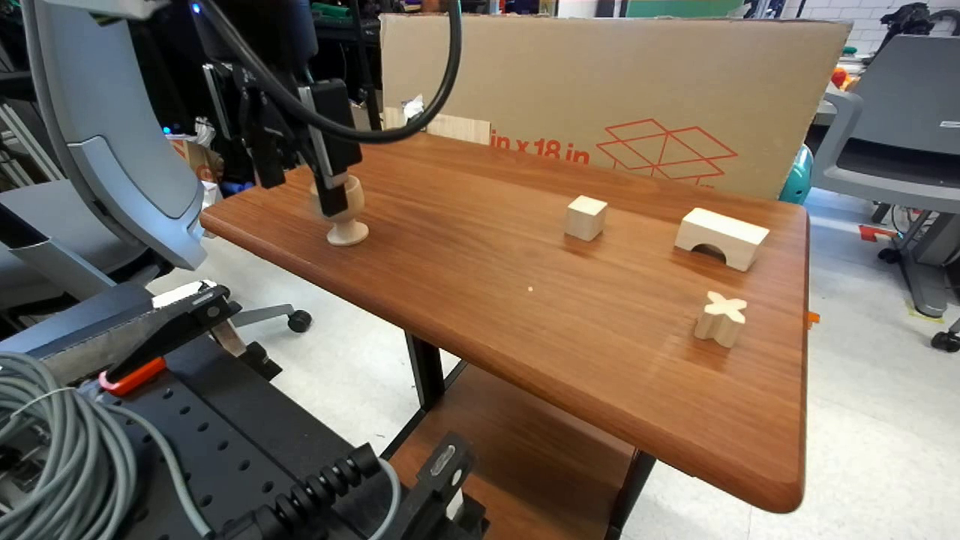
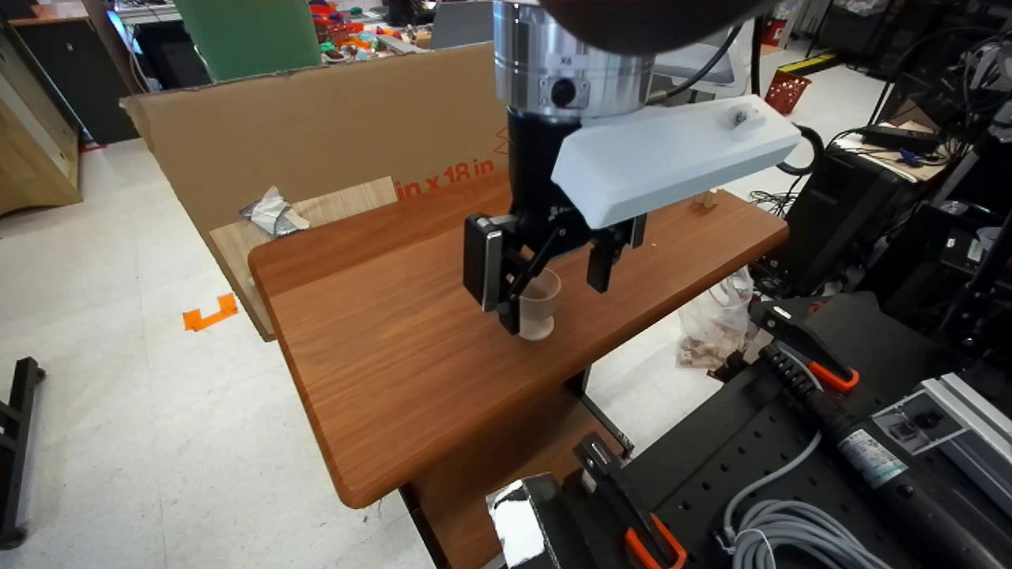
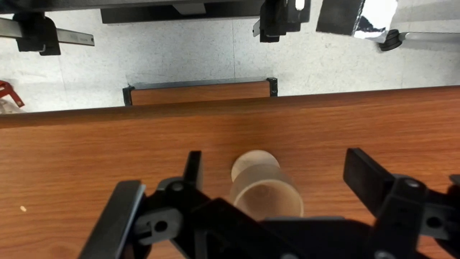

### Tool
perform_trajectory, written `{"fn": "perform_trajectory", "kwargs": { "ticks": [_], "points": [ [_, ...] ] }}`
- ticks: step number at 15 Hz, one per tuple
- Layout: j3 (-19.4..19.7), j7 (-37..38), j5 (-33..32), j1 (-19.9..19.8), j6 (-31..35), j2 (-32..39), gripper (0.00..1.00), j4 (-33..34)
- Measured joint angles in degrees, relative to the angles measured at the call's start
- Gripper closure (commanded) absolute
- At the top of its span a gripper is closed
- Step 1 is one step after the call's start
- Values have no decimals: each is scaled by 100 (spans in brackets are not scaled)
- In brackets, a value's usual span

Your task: Move the wooden cup forward

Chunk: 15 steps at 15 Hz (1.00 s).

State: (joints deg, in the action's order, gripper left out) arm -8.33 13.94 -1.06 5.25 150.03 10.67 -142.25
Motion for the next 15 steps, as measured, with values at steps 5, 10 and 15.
{"fn": "perform_trajectory", "kwargs": {
  "ticks": [5, 10, 15],
  "points": [
    [31, -126, -97, 71, 3, 221, 49, 266],
    [73, -146, -323, 152, 7, 346, 73, 468],
    [41, -237, -291, 172, 7, 298, 73, 672]
  ]
}}
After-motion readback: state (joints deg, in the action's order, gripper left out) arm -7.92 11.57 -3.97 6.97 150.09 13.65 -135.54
